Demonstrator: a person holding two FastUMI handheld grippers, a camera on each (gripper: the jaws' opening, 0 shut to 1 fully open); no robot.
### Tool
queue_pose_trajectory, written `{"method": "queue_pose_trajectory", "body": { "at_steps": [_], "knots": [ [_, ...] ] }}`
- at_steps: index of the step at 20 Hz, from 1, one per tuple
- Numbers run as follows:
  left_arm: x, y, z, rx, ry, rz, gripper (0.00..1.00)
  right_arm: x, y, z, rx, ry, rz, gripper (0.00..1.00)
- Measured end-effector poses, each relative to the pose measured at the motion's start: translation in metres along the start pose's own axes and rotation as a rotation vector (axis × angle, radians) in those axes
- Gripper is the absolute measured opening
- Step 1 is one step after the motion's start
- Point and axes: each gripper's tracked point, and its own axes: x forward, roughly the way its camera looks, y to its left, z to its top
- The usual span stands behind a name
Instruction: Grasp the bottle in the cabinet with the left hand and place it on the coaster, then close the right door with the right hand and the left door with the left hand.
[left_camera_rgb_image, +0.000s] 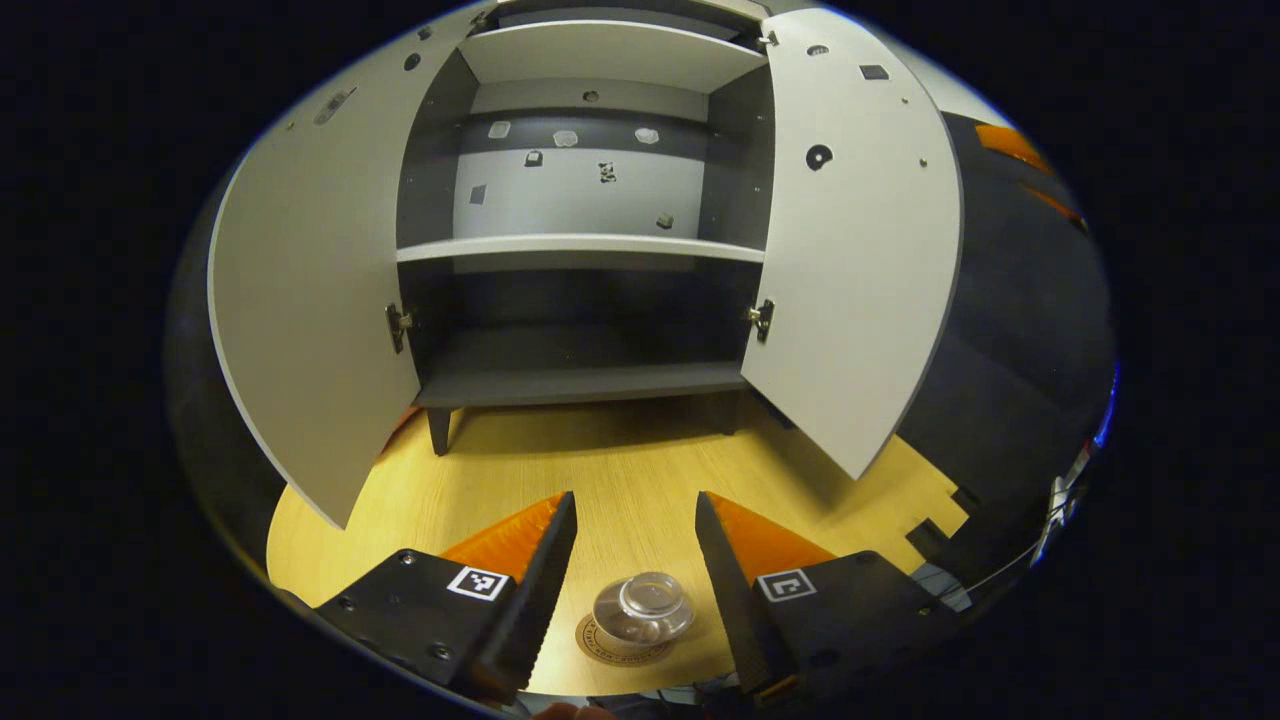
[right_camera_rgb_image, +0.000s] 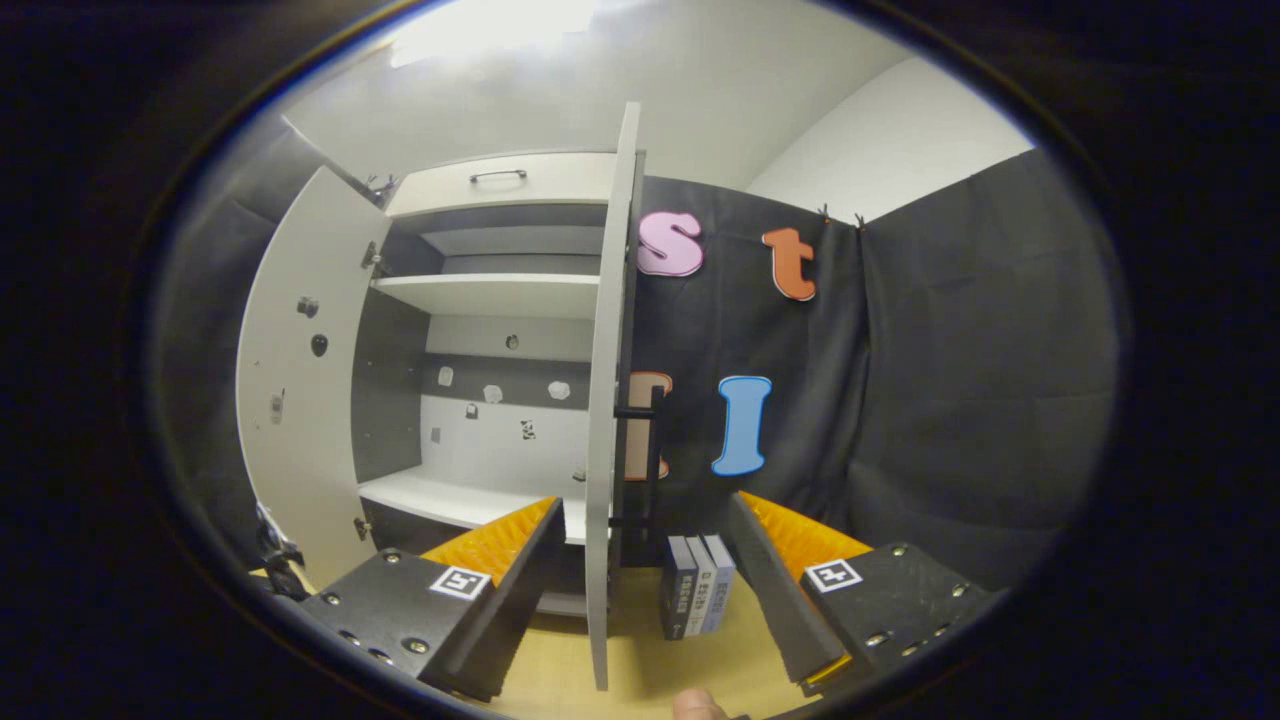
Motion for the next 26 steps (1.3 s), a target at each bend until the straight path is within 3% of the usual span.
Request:
{"method": "queue_pose_trajectory", "body": {
  "at_steps": [6,12,14,17,22,26],
  "knots": [
    [-0.029,0.016,0.096,-0.04,-0.172,0.076,0.75,0.011,-0.023,-0.001,-0.002,-0.014,-0.081,0.99],
    [-0.073,0.041,0.19,-0.086,-0.374,0.174,0.75,0.029,-0.029,-0.004,-0.016,-0.011,-0.099,0.99],
    [-0.089,0.057,0.208,-0.104,-0.417,0.219,0.88,0.036,-0.028,-0.003,-0.023,-0.019,-0.097,0.99],
    [-0.118,0.08,0.219,-0.141,-0.454,0.3,0.93,0.043,-0.026,0.0,-0.031,-0.031,-0.089,0.99],
    [-0.156,0.12,0.218,-0.144,-0.486,0.443,0.93,0.053,-0.025,-0.003,-0.028,-0.03,-0.085,0.98],
    [-0.171,0.141,0.21,-0.173,-0.487,0.511,0.93,0.054,-0.023,-0.003,-0.02,-0.026,-0.071,0.98]
  ]
}}
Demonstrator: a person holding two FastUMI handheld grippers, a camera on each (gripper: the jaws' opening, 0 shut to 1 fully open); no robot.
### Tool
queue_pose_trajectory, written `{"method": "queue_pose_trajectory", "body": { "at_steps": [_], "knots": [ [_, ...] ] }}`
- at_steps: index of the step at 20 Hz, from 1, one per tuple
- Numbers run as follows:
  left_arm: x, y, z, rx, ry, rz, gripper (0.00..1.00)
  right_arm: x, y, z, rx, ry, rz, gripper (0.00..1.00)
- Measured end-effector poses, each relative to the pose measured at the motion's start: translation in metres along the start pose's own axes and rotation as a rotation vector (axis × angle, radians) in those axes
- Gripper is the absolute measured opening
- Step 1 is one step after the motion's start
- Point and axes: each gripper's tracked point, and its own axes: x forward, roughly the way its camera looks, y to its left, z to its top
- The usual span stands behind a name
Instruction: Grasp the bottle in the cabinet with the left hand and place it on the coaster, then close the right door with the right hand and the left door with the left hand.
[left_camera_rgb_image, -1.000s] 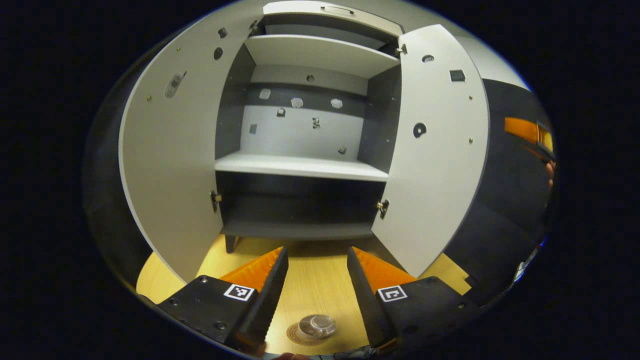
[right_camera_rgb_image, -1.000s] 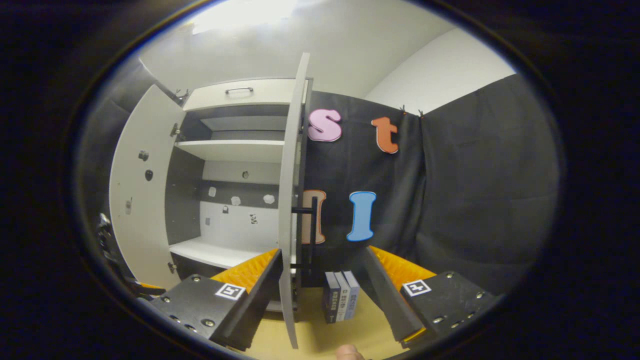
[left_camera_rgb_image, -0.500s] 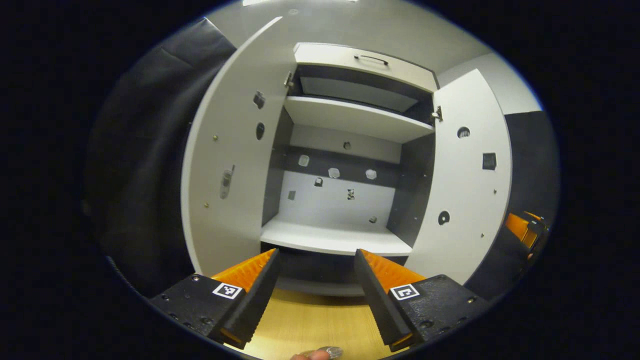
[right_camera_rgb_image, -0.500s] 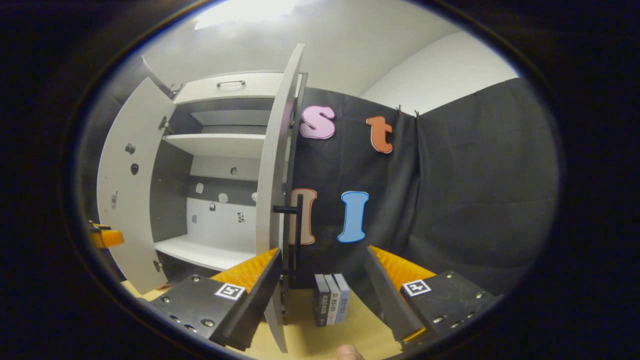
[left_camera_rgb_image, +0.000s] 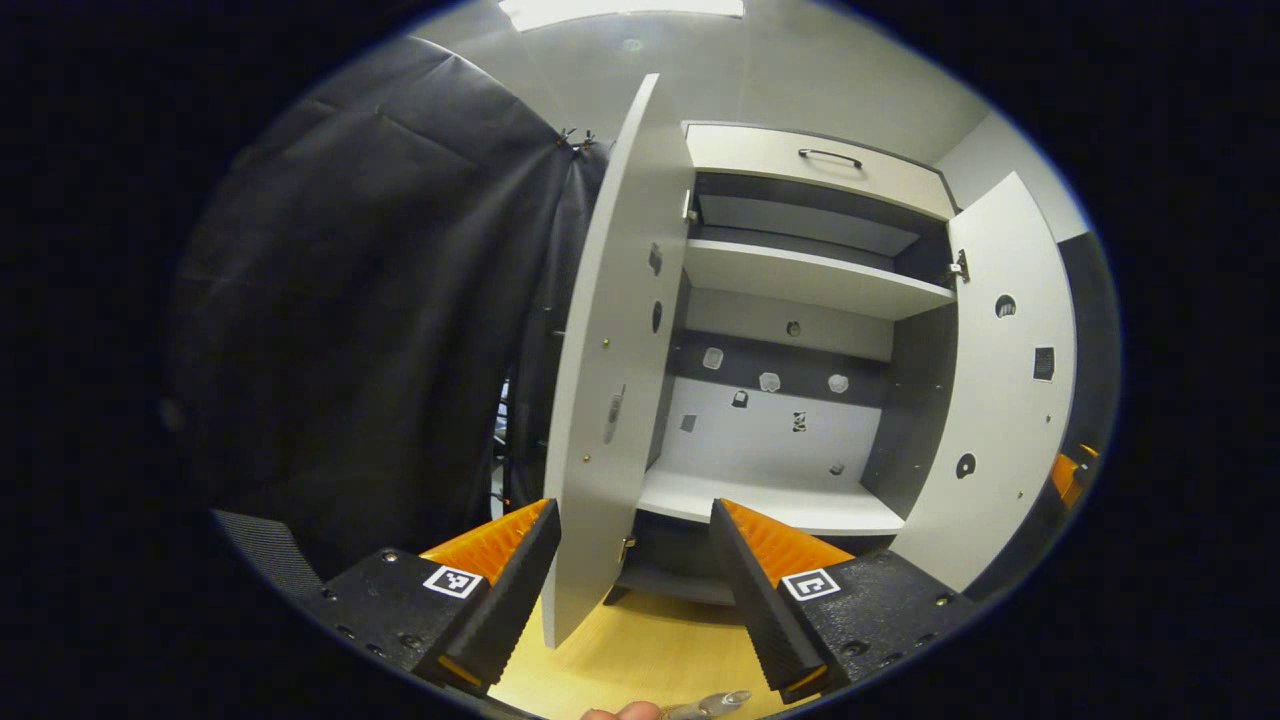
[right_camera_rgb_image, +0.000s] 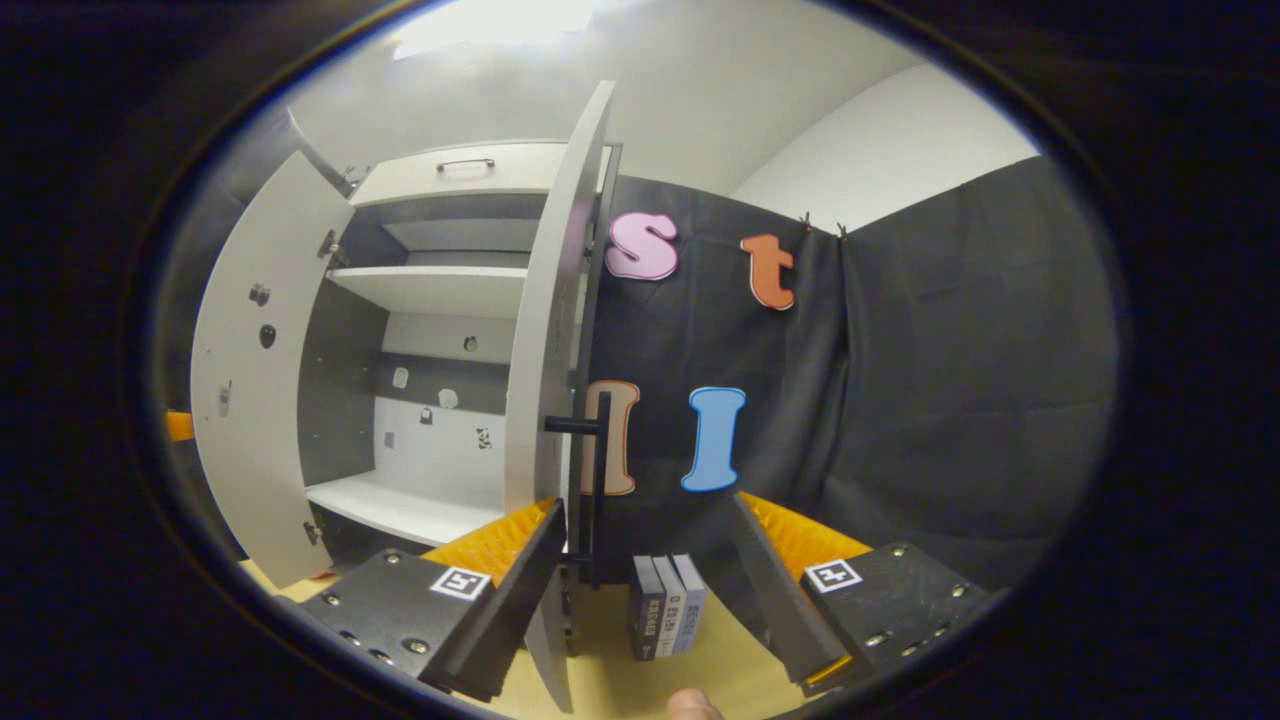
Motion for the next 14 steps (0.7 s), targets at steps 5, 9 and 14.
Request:
{"method": "queue_pose_trajectory", "body": {
  "at_steps": [5,9,14],
  "knots": [
    [0.001,0.019,0.004,-0.024,-0.005,0.056,0.93,0.0,0.006,-0.001,0.03,0.019,0.025,0.98],
    [0.002,0.031,0.006,-0.031,-0.007,0.091,0.93,0.001,0.015,0.0,0.038,0.023,0.054,0.98],
    [0.001,0.034,0.005,-0.046,0.0,0.104,0.93,0.001,0.051,0.0,0.059,0.027,0.144,0.98]
  ]
}}
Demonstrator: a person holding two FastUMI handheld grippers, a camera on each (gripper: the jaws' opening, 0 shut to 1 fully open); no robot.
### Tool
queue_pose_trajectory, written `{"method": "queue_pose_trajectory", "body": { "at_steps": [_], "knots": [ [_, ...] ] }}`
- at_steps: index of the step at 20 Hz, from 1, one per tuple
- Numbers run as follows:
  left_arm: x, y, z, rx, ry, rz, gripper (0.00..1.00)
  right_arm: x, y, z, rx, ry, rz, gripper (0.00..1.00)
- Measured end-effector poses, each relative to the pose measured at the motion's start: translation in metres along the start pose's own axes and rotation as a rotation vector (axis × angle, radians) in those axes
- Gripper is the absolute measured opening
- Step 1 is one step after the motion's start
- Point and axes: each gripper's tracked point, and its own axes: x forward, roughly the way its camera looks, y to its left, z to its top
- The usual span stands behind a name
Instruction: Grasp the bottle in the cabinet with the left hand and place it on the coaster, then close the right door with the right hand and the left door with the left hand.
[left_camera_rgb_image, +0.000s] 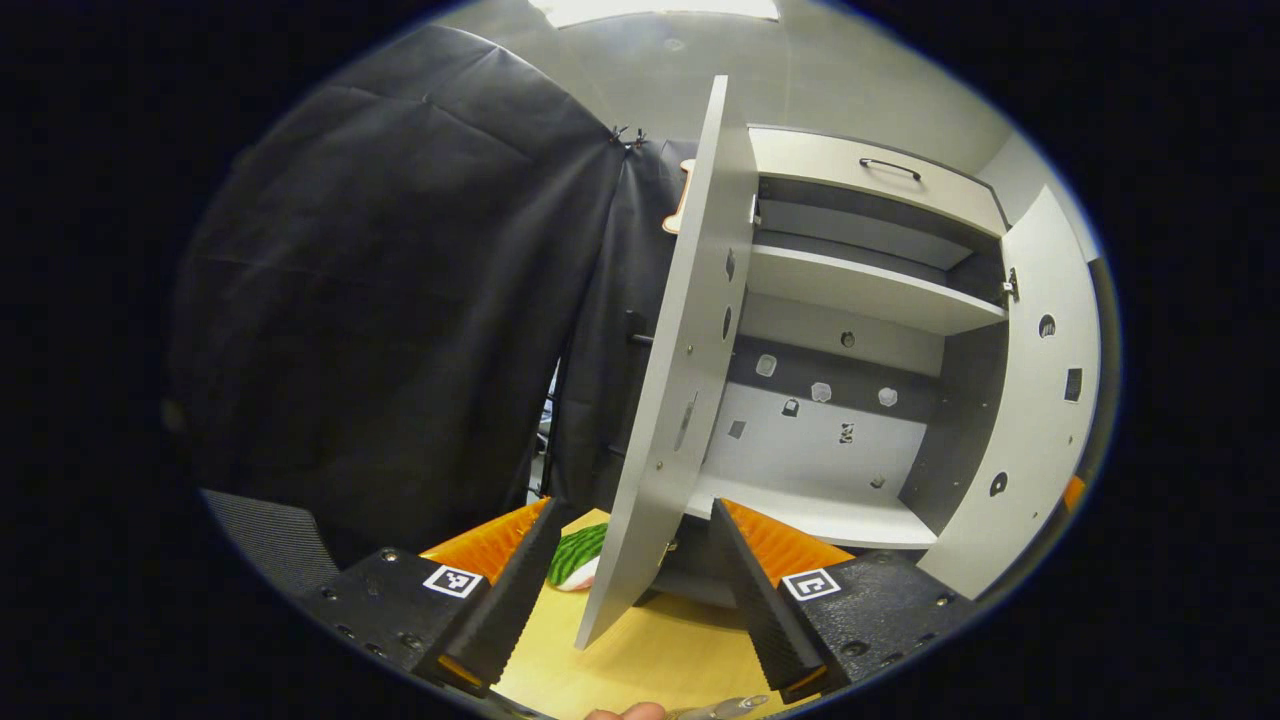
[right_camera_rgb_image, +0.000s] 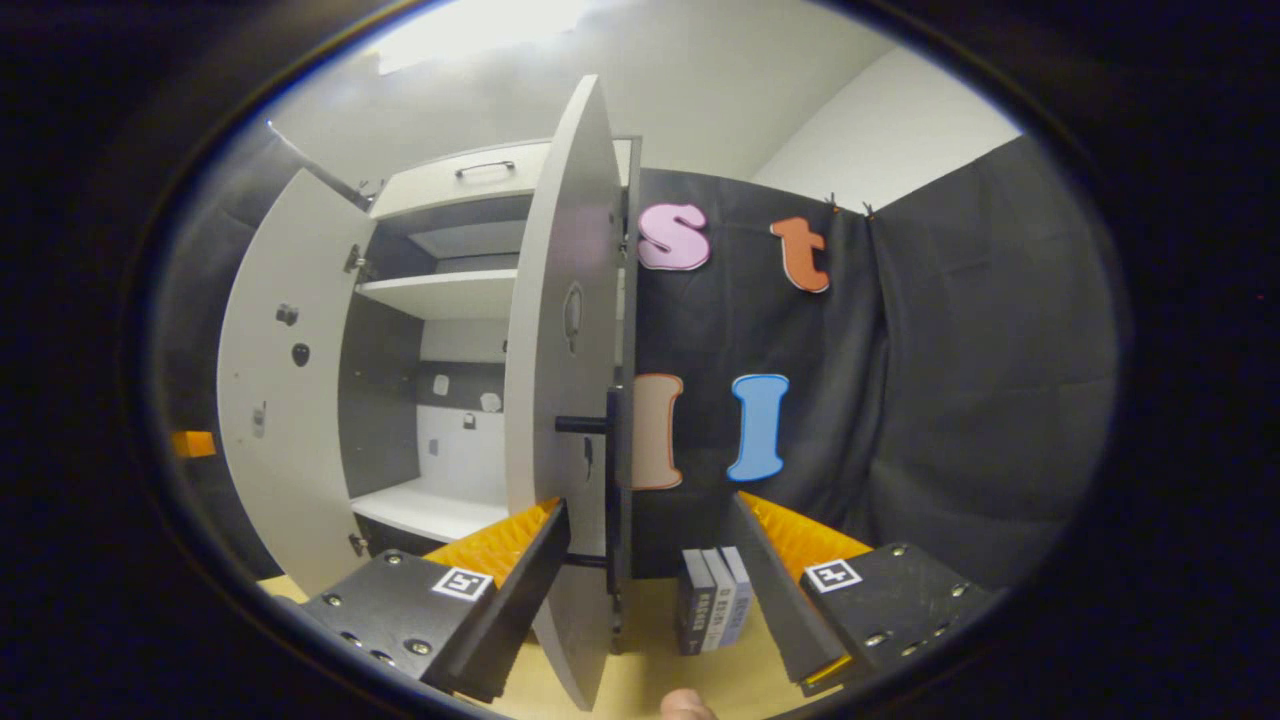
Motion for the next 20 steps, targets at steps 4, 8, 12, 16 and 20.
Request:
{"method": "queue_pose_trajectory", "body": {
  "at_steps": [4,8,12,16,20],
  "knots": [
    [-0.001,0.005,0.0,0.001,-0.001,0.016,0.93,0.01,0.035,0.0,-0.01,-0.002,0.084,0.98],
    [-0.002,0.021,0.001,0.002,-0.004,0.054,0.93,0.018,0.063,0.0,0.001,-0.001,0.147,0.98],
    [0.001,0.029,-0.002,-0.013,-0.002,0.093,0.93,0.028,0.089,0.001,0.008,-0.006,0.19,0.98],
    [0.003,0.036,-0.008,-0.015,-0.001,0.125,0.93,0.031,0.124,0.0,0.015,-0.009,0.262,0.98],
    [0.006,0.044,-0.012,-0.011,0.001,0.146,0.93,0.025,0.156,0.012,0.022,-0.032,0.331,0.98]
  ]
}}
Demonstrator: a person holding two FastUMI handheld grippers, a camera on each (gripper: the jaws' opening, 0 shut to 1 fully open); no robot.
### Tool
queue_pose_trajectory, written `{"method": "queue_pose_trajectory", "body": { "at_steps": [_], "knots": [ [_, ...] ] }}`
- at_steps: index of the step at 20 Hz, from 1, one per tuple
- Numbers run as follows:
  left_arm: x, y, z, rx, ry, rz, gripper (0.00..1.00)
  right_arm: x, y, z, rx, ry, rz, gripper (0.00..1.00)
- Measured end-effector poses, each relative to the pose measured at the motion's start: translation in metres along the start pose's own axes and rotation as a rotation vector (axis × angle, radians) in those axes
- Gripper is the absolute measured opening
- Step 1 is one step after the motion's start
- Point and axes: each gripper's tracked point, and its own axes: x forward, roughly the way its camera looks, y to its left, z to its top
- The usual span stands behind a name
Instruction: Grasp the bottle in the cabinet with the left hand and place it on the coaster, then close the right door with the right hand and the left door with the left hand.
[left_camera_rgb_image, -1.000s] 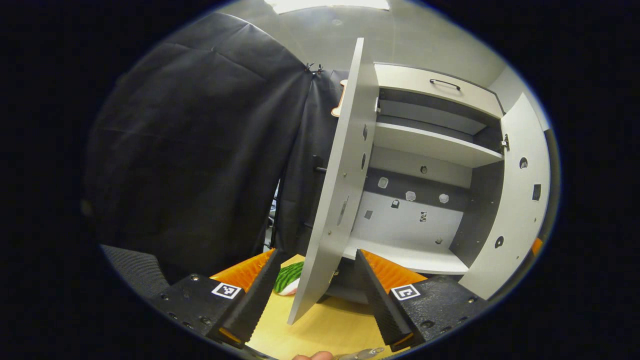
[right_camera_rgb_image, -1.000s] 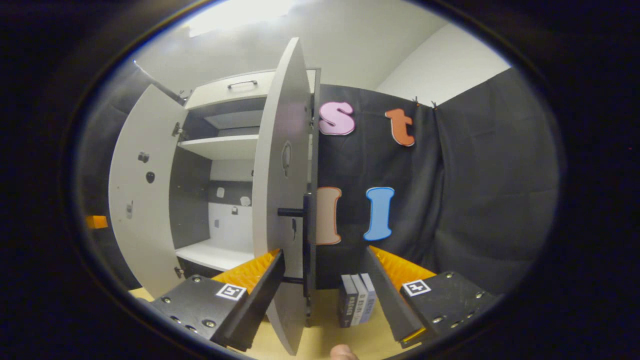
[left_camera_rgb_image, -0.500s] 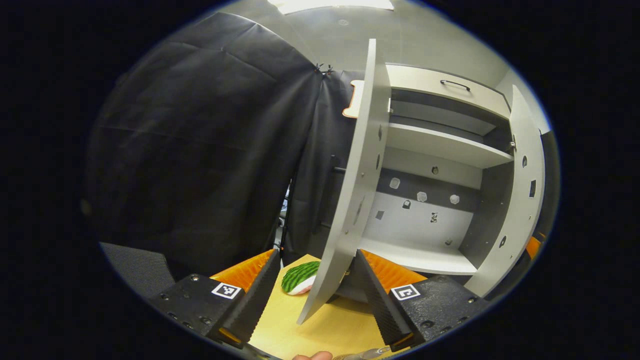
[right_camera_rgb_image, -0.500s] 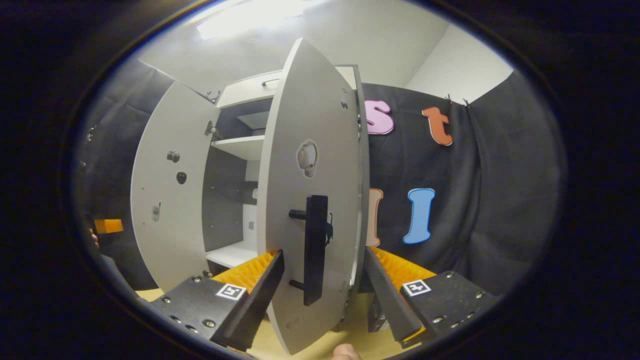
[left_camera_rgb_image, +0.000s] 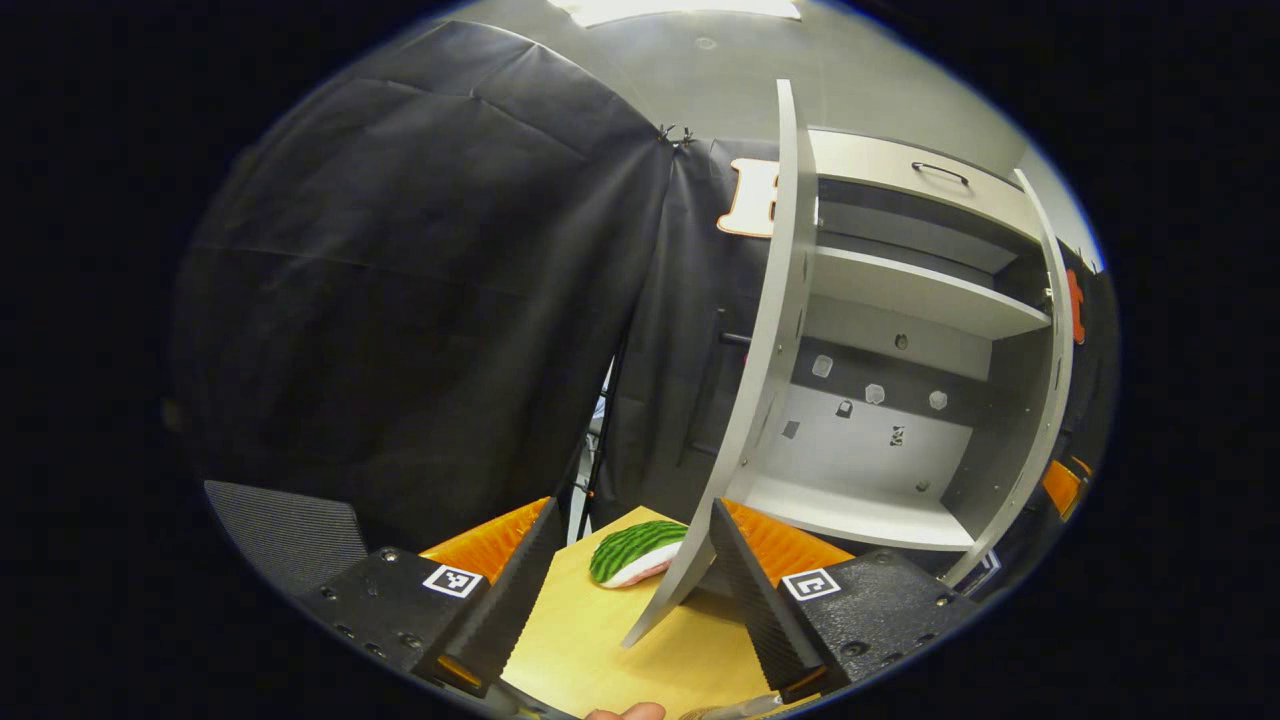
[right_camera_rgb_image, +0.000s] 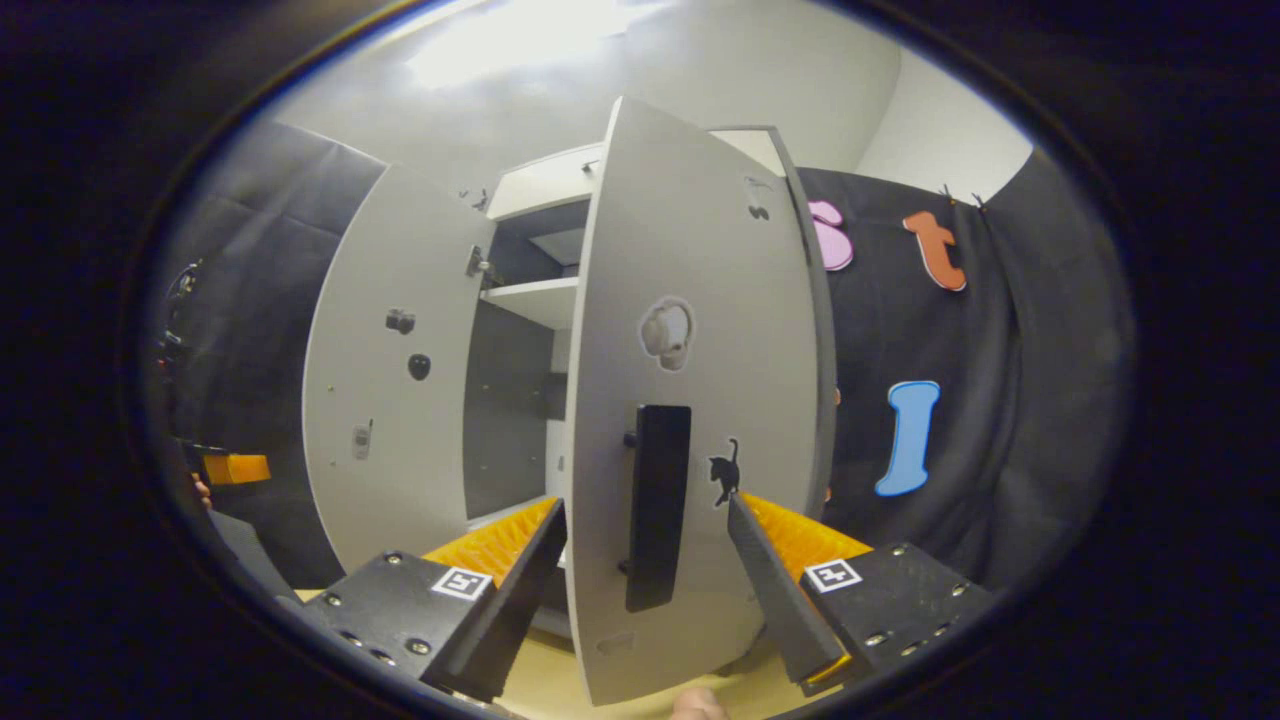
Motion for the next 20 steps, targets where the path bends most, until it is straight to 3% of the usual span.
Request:
{"method": "queue_pose_trajectory", "body": {
  "at_steps": [7,20],
  "knots": [
    [-0.001,0.002,-0.001,-0.004,0.006,0.013,0.93,-0.001,0.025,0.004,0.013,-0.012,0.042,0.98],
    [0.011,0.005,0.008,0.054,-0.027,-0.012,0.93,-0.007,0.025,0.002,0.02,0.013,0.004,0.98]
  ]
}}
